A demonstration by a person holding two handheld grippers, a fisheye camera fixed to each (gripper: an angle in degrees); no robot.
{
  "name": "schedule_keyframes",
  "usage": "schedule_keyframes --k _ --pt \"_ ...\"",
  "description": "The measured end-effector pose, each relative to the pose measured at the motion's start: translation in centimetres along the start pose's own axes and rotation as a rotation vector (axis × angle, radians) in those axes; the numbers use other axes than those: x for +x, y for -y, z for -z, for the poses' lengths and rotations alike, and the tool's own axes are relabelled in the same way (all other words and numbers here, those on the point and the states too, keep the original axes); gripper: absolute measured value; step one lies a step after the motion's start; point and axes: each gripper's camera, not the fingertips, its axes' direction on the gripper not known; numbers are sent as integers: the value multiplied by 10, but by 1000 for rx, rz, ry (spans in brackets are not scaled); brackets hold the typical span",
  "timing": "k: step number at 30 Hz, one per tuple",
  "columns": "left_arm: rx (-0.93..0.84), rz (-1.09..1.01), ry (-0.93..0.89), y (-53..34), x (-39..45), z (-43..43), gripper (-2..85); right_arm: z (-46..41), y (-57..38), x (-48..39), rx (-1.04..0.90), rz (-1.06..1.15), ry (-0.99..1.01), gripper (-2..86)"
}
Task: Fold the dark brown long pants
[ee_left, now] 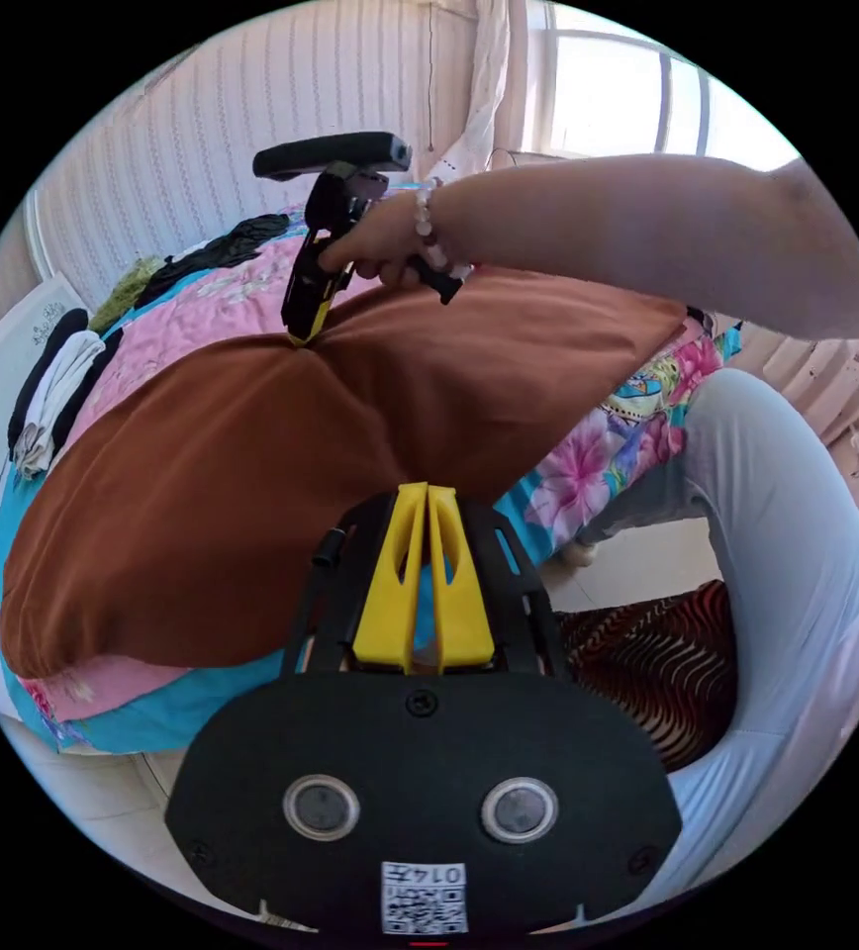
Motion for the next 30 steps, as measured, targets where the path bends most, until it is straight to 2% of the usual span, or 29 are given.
schedule_keyframes --k 2,5,7,10,13,15,18,20,24,30 --pt "-45 -27 -4 7 6 0 -9 1 -16 14 16 -52 72 -7" --pt "-46 -49 -64 12 10 8 -8 27 -79 27 241 -120 142 -6" --pt "9 -41 -110 15 12 17 -6 56 -163 42 462 -227 164 -4" --pt "68 -91 -159 34 22 23 12 74 -284 66 629 -410 58 3" --pt "123 -189 -259 66 33 20 62 75 -385 102 604 -572 -47 17" --pt "157 -226 -262 91 42 17 74 76 -434 121 580 -663 -82 48" --pt "158 -242 -288 137 59 6 83 78 -506 139 708 -828 -127 88" --pt "131 -243 -326 175 78 -8 106 70 -538 148 759 -888 -99 102" --pt "138 -301 -315 230 114 -28 117 48 -577 176 658 -961 7 127" --pt "56 -403 -324 309 171 -81 116 20 -608 205 672 -865 268 82"
